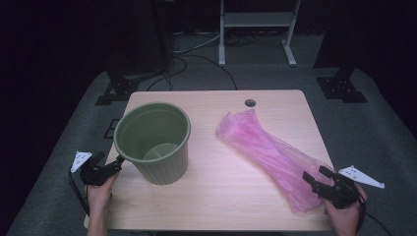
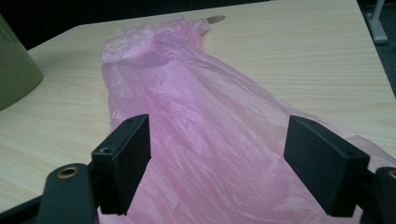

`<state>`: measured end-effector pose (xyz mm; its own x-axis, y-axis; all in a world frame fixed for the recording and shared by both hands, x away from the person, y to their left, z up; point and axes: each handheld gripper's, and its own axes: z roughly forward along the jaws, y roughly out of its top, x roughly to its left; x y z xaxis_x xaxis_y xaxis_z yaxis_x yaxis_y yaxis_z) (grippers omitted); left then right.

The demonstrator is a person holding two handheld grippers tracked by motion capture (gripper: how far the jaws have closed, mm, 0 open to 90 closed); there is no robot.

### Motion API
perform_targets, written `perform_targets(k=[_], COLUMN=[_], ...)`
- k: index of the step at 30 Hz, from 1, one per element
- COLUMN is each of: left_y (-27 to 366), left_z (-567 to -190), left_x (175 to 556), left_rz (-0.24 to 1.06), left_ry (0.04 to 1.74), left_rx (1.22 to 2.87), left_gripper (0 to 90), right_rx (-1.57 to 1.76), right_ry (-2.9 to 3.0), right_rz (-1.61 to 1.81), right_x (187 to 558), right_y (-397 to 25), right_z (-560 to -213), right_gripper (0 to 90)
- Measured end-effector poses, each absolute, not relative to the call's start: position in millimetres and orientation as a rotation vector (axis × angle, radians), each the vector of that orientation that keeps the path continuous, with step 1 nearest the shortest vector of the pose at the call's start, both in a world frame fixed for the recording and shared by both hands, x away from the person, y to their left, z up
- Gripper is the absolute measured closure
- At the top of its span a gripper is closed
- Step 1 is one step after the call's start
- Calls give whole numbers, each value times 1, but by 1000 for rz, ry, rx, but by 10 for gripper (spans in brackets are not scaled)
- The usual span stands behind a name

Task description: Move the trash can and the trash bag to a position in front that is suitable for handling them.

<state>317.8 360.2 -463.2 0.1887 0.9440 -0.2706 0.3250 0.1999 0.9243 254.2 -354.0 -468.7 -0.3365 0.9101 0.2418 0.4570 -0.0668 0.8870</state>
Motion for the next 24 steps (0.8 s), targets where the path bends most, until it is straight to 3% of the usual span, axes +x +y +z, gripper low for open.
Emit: perform_targets(k=[24], left_y=[351], left_z=[-469], left_x=[339], left_rz=[674], left_ry=[1293], left_rx=[1421], left_gripper=[3], right_rx=[1431], right_ry=[1777], right_rz=[1368], right_x=[250], right_y=[-353], right_z=[-467], right_gripper=[220])
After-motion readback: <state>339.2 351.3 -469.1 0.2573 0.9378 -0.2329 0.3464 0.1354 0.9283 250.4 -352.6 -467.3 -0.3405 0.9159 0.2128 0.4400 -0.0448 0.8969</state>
